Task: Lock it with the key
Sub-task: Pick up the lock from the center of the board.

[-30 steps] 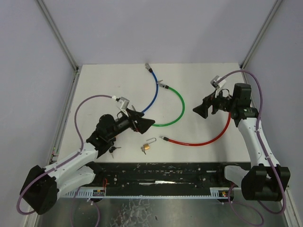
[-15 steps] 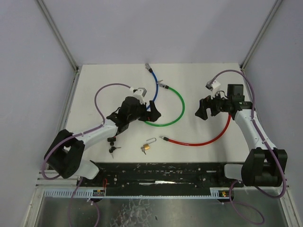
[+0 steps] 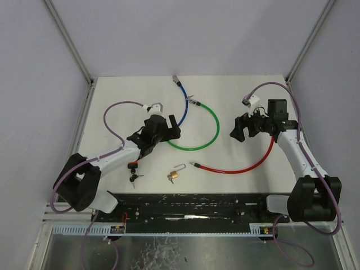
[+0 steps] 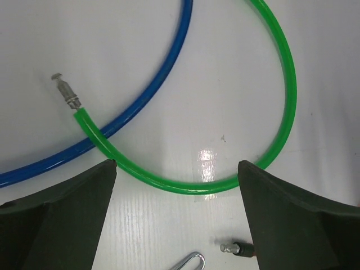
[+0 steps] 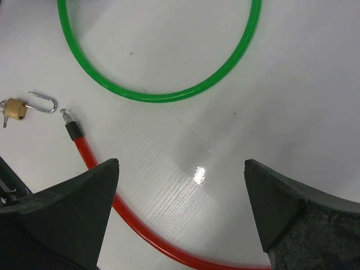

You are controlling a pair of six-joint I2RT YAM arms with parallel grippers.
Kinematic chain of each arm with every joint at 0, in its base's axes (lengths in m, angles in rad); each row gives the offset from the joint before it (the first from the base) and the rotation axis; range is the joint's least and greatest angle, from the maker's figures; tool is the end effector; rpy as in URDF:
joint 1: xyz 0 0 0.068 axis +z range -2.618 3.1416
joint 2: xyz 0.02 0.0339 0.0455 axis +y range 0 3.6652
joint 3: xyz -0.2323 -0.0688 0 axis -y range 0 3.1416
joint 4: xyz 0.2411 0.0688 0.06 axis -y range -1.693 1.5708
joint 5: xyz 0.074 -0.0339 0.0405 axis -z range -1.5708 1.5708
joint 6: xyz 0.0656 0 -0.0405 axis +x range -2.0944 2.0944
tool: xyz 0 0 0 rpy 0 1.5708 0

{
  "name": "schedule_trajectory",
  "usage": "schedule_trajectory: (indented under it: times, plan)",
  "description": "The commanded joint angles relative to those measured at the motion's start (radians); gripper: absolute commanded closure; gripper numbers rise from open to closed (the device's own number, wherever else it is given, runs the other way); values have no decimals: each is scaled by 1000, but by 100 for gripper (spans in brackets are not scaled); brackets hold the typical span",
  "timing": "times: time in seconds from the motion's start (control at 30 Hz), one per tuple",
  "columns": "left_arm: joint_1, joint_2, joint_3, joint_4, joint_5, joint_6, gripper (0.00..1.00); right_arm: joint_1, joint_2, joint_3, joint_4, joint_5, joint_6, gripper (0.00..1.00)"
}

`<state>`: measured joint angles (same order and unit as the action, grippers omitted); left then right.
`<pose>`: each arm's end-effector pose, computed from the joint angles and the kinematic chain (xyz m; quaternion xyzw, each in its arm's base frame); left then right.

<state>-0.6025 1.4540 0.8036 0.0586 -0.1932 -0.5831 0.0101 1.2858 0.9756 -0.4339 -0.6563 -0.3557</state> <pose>0.2840 -0.1800 0.1688 -0.0368 0.8789 -0.1909 0.4357 0.2949 0.0430 0.2346 -0.2850 0.8289 0.2254 0.4253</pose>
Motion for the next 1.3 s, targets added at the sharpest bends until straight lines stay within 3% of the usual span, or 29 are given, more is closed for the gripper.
schedule_trajectory:
  times: [0.0, 0.07, 0.2, 0.23, 0.5, 0.9, 1.0, 1.27]
  plan:
    - [70, -51, -53, 58, -89, -88, 14, 31, -16, -2, 60, -49, 27, 0]
    - [147, -25, -67, 99, -17, -116, 20, 38, -19, -8, 65, -61, 30, 0]
    - [247, 102, -13, 85, 102, -156, 61, 47, -15, -8, 67, -61, 29, 0]
    - [256, 131, 12, 66, 135, -161, 64, 47, -13, -9, 66, -63, 30, 0]
    - [257, 186, 6, 143, 161, -199, 55, 57, 13, -12, 65, -79, 28, 0]
    - [254, 285, 32, 158, 142, -213, 55, 76, 62, -5, 57, -116, 35, 0]
    - [247, 303, 42, 158, 122, -215, 56, 76, 65, -4, 57, -117, 35, 0]
    - [235, 327, 57, 160, 120, -206, 75, 78, 80, -6, 66, -114, 41, 0]
